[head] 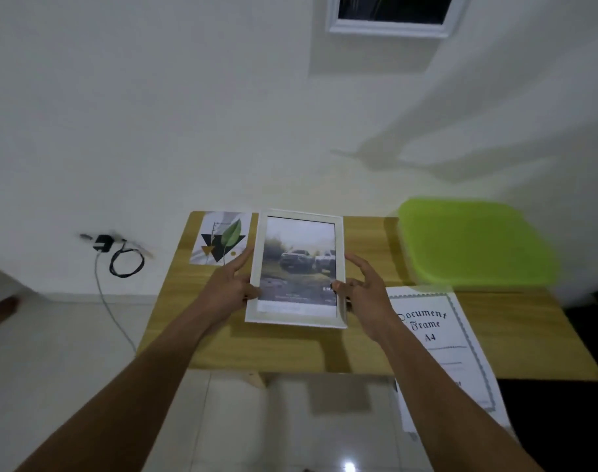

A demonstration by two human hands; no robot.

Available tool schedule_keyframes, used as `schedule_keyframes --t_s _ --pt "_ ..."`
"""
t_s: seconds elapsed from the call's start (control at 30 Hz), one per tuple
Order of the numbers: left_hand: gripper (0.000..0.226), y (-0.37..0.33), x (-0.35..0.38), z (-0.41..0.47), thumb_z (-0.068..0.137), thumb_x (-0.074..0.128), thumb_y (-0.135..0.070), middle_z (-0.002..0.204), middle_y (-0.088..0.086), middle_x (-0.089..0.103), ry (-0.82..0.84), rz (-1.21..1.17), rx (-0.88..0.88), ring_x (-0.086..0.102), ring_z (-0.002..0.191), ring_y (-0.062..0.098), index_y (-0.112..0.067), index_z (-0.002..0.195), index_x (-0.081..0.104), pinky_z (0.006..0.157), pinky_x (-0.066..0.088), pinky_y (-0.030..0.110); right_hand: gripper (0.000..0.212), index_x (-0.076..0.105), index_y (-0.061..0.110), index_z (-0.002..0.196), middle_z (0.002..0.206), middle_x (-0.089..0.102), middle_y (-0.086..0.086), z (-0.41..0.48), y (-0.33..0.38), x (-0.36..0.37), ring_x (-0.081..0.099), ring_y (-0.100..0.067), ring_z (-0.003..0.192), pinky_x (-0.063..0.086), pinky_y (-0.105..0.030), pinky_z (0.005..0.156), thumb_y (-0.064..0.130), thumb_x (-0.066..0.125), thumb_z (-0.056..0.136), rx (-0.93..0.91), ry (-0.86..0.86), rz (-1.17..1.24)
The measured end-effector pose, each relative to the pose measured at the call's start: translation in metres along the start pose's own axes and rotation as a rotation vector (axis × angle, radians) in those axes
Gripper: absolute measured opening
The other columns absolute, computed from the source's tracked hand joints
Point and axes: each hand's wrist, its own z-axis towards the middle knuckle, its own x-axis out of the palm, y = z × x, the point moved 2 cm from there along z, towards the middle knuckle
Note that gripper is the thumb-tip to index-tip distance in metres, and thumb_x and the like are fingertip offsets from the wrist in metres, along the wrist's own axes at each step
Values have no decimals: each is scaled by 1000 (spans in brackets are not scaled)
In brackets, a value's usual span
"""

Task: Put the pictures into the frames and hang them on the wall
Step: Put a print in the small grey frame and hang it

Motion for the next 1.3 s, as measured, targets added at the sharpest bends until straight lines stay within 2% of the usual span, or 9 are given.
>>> schedule_keyframes --t_s 0.23,0.27,0.43,0.63,0.83,1.0,1.1,1.23,1.3 --pt "83 27 12 -7 85 50 17 127 5 64 111 -124 -57 67 106 28 -38 146 36 85 55 44 57 54 37 130 95 72 -14 4 -31 6 70 -22 88 53 -32 69 1 69 88 67 -63 4" --pt "85 26 12 -5 85 50 19 126 3 66 112 -102 -50 68 105 27 -37 147 34 73 59 38 55 53 35 131 98 72 -14 5 -32 7 70 -23 91 54 -32 71 2 68 89 57 -66 -25" --pt "81 10 19 0 83 58 12 108 7 72 16 83 102 67 72 12 -28 149 34 55 48 23 35 59 27 131 134 56 3 18 -17 34 58 -23 120 52 -44 97 26 61 96 -105 -34 -323" --pt "72 -10 40 -6 79 60 14 124 0 65 60 204 265 67 84 -6 -18 142 47 62 49 12 67 32 36 148 132 60 -2 15 30 68 64 -21 112 56 -51 90 53 62 90 2 103 -10" --pt "71 1 63 -2 74 75 -7 121 -14 66 57 315 373 60 107 -10 -31 137 53 89 52 17 61 33 47 146 112 66 -1 15 38 57 68 -23 101 60 -48 79 29 62 95 -26 88 91" --pt "61 22 76 19 76 80 -31 119 -10 68 53 357 321 61 103 -8 -27 133 58 92 51 23 55 38 42 146 114 68 6 30 23 38 68 -22 103 56 -50 89 14 46 100 -13 -17 56" --pt "59 36 60 45 84 72 -33 132 -9 58 -107 430 279 57 116 4 -27 139 51 96 46 25 54 40 42 145 105 73 2 37 9 26 69 -28 102 55 -49 91 12 44 100 14 -68 58" --pt "80 74 29 87 87 69 -30 150 11 39 -102 539 -53 41 135 28 -18 152 25 108 39 41 48 53 47 134 108 73 -1 49 -19 16 62 -37 113 49 -57 97 16 50 98 87 -114 56" --pt "83 90 25 97 86 71 -26 149 15 40 -26 458 -186 46 130 30 -12 152 22 105 42 45 49 53 42 137 115 71 1 54 -31 15 67 -20 105 51 -47 99 11 50 100 115 -100 117"
